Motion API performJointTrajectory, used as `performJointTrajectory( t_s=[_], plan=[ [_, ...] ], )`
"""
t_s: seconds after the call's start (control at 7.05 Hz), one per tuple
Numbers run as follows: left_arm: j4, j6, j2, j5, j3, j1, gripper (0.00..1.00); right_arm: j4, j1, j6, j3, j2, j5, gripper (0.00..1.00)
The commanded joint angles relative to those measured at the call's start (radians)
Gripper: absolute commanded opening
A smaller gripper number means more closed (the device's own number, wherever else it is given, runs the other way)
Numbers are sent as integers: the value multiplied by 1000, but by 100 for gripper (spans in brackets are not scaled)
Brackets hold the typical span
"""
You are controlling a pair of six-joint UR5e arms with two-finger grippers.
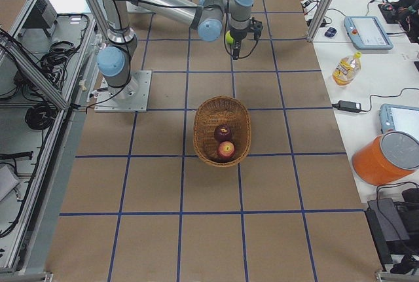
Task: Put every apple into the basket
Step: 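Grasp the green apple with the right gripper while the left returns to rest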
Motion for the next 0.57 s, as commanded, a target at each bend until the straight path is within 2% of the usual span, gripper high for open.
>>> performJointTrajectory(
  t_s=[0.0,0.14,0.28,0.43],
  plan=[
    [-300,143,181,27,76,86,100,-31,176,222,-112,113,-4,100],
    [-351,177,253,117,73,97,100,-35,223,296,-172,168,0,100],
    [-464,227,313,139,67,146,100,-44,274,339,-235,222,-9,100],
    [-505,241,350,127,64,224,100,-44,328,375,-286,278,-30,100]
  ],
)
